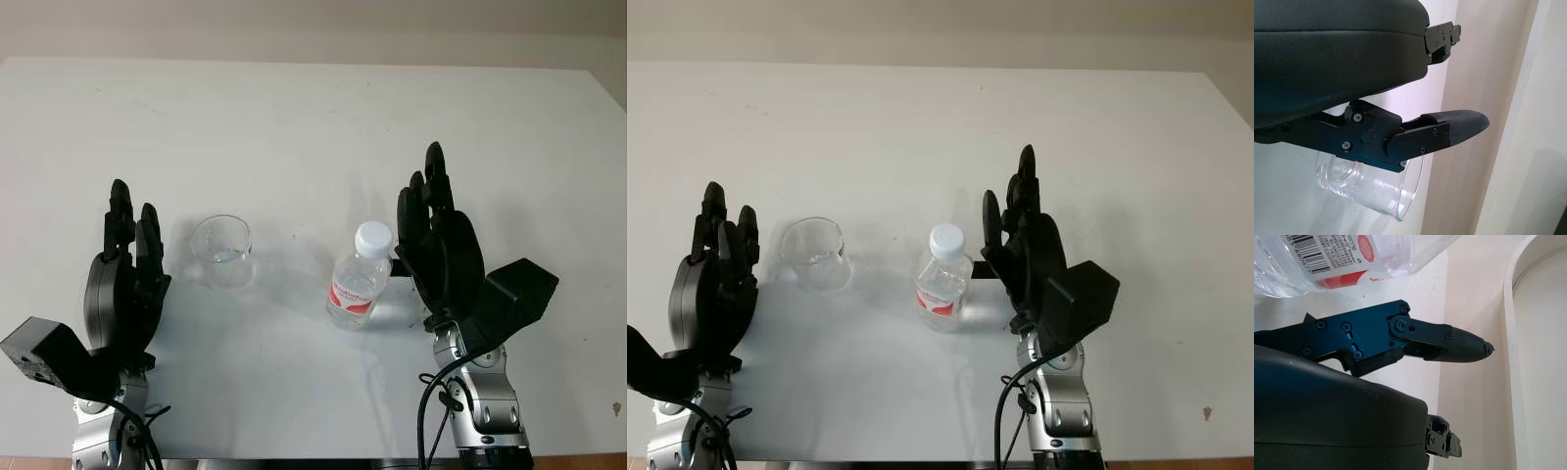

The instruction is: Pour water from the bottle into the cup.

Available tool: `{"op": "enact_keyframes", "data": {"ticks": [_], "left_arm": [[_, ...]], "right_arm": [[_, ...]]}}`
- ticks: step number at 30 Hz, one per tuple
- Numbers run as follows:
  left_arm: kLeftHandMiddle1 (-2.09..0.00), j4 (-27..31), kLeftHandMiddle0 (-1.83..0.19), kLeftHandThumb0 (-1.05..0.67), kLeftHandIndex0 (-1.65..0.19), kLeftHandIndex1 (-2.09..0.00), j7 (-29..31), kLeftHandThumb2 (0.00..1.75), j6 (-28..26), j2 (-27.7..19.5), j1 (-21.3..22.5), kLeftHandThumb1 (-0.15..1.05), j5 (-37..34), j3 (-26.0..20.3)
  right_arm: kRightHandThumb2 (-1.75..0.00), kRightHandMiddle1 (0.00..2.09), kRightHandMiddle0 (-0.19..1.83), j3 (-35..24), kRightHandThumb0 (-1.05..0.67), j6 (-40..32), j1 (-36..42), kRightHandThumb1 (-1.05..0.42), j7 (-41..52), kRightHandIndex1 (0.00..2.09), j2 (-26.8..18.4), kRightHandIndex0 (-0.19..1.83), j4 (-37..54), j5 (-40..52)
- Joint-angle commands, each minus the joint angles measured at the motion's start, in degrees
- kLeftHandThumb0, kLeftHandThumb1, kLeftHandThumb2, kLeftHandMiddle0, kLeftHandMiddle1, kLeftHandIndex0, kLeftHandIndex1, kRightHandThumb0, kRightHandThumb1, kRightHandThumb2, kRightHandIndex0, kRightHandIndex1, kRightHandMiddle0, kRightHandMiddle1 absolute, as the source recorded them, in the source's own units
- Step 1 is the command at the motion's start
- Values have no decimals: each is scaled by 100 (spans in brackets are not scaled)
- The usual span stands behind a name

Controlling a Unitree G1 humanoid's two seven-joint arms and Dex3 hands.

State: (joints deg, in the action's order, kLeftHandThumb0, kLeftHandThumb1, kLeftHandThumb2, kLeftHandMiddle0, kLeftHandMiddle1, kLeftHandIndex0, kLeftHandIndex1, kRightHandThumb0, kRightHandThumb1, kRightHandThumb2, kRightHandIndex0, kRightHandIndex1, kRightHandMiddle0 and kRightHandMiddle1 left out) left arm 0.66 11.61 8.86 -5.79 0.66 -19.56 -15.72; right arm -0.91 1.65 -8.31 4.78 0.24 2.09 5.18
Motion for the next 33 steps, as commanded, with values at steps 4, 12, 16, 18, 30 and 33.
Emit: {"op": "enact_keyframes", "data": {"ticks": [4, 12, 16, 18, 30, 33], "left_arm": [[-5, 115, 15, -67, 19, -5, 5, 60, 51, 26, -95, 105, 2, 15], [-5, -103, 15, -67, 19, -5, -3, 60, 44, 36, 108, 105, 9, 20], [-5, -231, 15, -67, 19, -4, 15, 60, 116, 41, 201, 105, 22, 20], [-5, -269, 15, -68, 19, -5, 25, 60, 154, 34, 229, 105, 31, 21], [-5, -286, 15, -68, 19, -4, 41, 61, 204, -1, 237, 105, 39, 26], [-5, -255, 15, -68, 19, -4, 51, 61, 183, -13, 227, 105, 12, 12]], "right_arm": [[-57, 0, -19, 10, -72, 6, 45, -105, 4, 0, -22, -19, 61, -8], [-57, 0, -19, -44, -71, 98, -72, -105, 92, 0, -112, -19, -169, -3], [-57, 0, -19, -221, -77, 361, -86, -105, 614, 0, -533, -19, -243, 164], [-52, 0, -19, -382, -84, 543, -88, -105, 1134, 0, -875, -19, -245, 424], [-7, 0, -19, -910, -105, 624, 201, -100, 3351, 0, -2209, -19, 332, 1756], [-6, 0, -19, -888, -105, 528, 375, -99, 3524, 0, -2286, -19, 533, 1901]]}}
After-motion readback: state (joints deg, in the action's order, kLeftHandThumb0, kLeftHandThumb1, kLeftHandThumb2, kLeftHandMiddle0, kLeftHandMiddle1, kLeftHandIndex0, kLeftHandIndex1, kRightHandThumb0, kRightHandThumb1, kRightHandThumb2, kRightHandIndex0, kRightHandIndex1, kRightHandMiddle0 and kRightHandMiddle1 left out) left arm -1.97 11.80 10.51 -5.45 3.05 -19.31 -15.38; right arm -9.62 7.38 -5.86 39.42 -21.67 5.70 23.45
